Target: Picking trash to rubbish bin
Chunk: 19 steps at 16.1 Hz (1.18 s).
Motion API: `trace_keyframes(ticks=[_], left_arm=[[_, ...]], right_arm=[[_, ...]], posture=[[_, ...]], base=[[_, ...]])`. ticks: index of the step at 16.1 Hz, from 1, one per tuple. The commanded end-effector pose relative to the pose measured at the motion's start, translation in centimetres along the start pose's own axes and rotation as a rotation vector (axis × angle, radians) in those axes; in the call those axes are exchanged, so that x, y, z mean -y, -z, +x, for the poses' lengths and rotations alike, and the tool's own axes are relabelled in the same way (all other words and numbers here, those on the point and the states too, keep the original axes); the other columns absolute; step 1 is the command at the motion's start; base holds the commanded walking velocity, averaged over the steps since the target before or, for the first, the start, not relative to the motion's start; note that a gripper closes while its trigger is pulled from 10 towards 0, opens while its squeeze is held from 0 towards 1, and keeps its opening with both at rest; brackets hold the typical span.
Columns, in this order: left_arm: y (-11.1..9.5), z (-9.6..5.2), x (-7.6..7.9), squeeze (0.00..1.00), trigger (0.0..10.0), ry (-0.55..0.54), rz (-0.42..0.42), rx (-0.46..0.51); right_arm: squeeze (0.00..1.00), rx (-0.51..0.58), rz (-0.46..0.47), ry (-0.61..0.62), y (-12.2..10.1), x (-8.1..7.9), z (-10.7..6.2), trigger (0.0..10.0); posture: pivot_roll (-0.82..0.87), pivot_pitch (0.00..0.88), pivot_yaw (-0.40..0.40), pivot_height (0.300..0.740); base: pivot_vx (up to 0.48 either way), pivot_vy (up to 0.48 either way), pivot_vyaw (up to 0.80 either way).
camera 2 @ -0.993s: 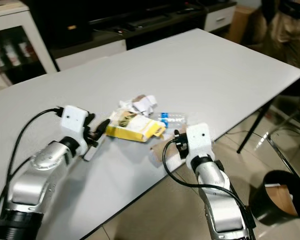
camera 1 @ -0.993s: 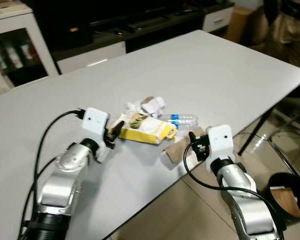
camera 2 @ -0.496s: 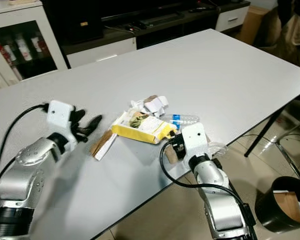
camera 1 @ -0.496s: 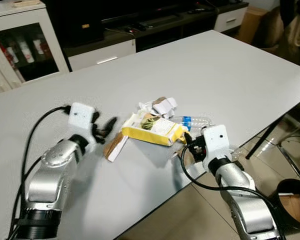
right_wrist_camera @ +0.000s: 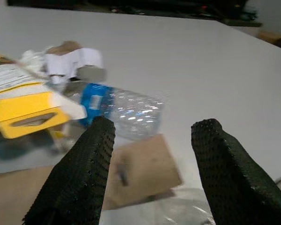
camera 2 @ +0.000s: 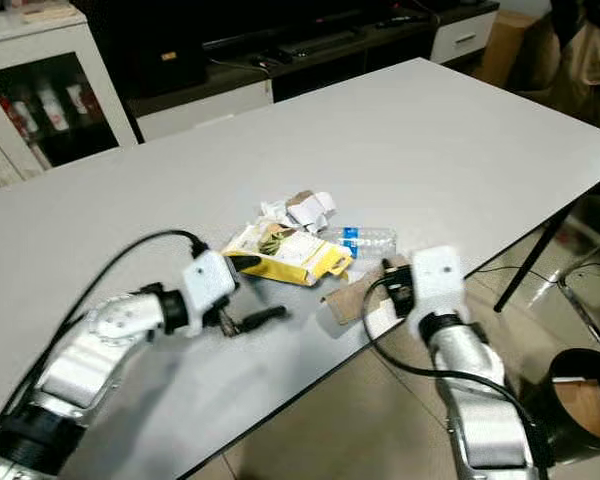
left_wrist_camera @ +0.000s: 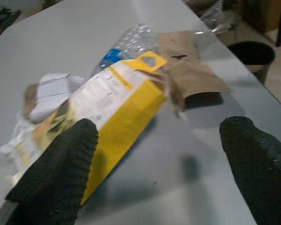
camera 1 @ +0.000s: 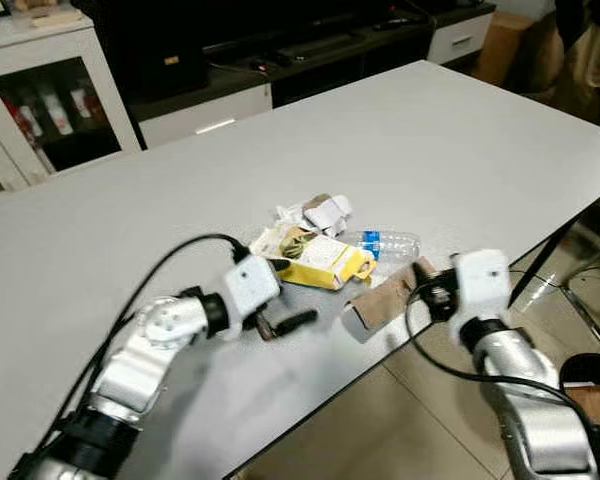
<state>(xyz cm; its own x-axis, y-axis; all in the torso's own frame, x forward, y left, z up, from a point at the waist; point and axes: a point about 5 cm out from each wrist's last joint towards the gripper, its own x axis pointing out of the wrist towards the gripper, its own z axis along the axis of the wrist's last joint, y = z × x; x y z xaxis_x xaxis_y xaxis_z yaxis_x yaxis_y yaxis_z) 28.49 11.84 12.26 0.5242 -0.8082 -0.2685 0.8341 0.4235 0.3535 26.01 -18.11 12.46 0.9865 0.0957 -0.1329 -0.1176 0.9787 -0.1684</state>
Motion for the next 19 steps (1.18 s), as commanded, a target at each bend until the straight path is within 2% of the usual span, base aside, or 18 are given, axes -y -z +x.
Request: trace_keyframes(ticks=[1,2,3,4,5,9,10,13,14,15,17,18,19], left_arm=[[-0.4,0.8,-0.2,1.00,10.0,0.010,0.066,0.009],[-0.6,1.8,-0.4,1.00,10.0,-0.010,0.117,0.027],[-0.8,2.3,-0.4,1.00,10.0,-0.008,0.133,0.034],[-0.6,3.1,-0.3,1.00,10.0,0.011,0.165,0.015],[-0.6,3.1,-0.3,1.00,10.0,0.011,0.165,0.015],[0.7,4.5,-1.3,1.00,10.0,-0.018,0.256,-0.071],[0.8,4.8,-2.1,1.00,10.0,-0.082,0.302,-0.098],[1.6,5.2,-2.5,1.00,10.0,-0.142,0.321,-0.159],[1.7,5.4,-2.5,0.30,10.0,-0.158,0.315,-0.154],[1.7,5.8,-2.4,0.00,10.0,-0.195,0.301,-0.133],[1.3,6.4,-1.9,0.00,10.0,-0.202,0.270,-0.068],[1.1,6.6,-1.5,0.00,9.7,-0.191,0.261,-0.032],[1.2,6.6,-1.3,0.00,3.1,-0.193,0.257,-0.016]], right_arm=[[0.00,0.015,0.012,0.021,-0.4,0.4,-0.4,10.0],[0.00,0.012,0.010,0.025,-0.3,0.5,-0.6,10.0],[0.00,0.010,0.010,0.022,-0.3,0.4,-0.7,10.0],[0.00,0.006,0.001,0.014,-0.2,0.1,-0.8,10.0],[0.00,0.006,0.001,0.014,-0.2,0.1,-0.8,10.0],[0.00,0.003,0.007,-0.001,-0.1,-0.6,-1.1,10.0],[0.00,0.007,0.014,0.006,-0.2,-0.7,-1.1,10.0],[0.00,0.003,0.008,0.000,-0.1,-0.9,-1.1,10.0],[0.00,0.001,0.009,0.000,0.0,-0.9,-1.0,10.0],[0.00,0.012,0.013,0.002,-0.4,-1.1,-0.6,10.0],[0.00,0.017,0.012,-0.005,-0.5,-1.2,-0.5,10.0],[0.00,0.013,0.010,-0.007,-0.4,-1.2,-0.5,10.0],[0.00,0.008,0.004,-0.008,-0.2,-1.2,-0.6,10.0]], posture=[[-0.10,0.000,0.055,0.740],[-0.10,0.000,0.058,0.740],[-0.11,0.000,0.063,0.740],[-0.11,0.000,0.069,0.740],[-0.11,0.000,0.069,0.740],[-0.11,0.000,0.079,0.740],[-0.11,0.000,0.080,0.740],[-0.11,0.000,0.075,0.740],[-0.11,0.000,0.073,0.740],[-0.11,0.000,0.070,0.740],[-0.11,0.000,0.066,0.740],[-0.11,0.000,0.064,0.740],[-0.12,0.000,0.066,0.740]], base=[[0.000,0.000,0.00],[0.000,0.000,0.00],[0.000,0.000,0.00],[0.000,0.000,0.00],[0.000,0.000,0.00],[0.000,0.000,0.00],[0.000,0.000,0.00],[0.000,0.000,0.00],[0.000,0.000,0.00],[0.000,0.000,0.00],[0.000,0.000,0.00],[0.000,0.000,0.00],[0.000,0.000,0.00]])
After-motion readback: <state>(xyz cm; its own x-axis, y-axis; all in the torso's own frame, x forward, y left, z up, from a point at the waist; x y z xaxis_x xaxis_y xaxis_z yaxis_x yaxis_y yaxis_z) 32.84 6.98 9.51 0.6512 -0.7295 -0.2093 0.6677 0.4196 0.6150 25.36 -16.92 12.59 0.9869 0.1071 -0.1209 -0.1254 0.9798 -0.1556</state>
